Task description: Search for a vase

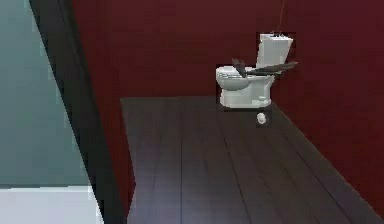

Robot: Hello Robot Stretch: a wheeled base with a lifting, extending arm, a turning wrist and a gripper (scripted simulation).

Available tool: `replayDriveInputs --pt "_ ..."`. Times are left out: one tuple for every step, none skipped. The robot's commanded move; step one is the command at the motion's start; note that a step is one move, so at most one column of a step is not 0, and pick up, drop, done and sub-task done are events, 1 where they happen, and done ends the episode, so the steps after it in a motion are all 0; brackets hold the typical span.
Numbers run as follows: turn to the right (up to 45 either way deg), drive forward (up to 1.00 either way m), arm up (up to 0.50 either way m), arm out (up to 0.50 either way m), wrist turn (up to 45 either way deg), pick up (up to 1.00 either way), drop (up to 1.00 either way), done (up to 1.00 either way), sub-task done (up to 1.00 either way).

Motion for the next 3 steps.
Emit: replayDriveInputs --pt "-33.0 0.00 0.00 0.00 0.0 0.00 0.00 0.00 0.00" --pt "0.0 0.65 0.00 0.00 0.0 0.00 0.00 0.00 0.00" --pt "-45.0 0.00 0.00 0.00 0.0 0.00 0.00 0.00 0.00"
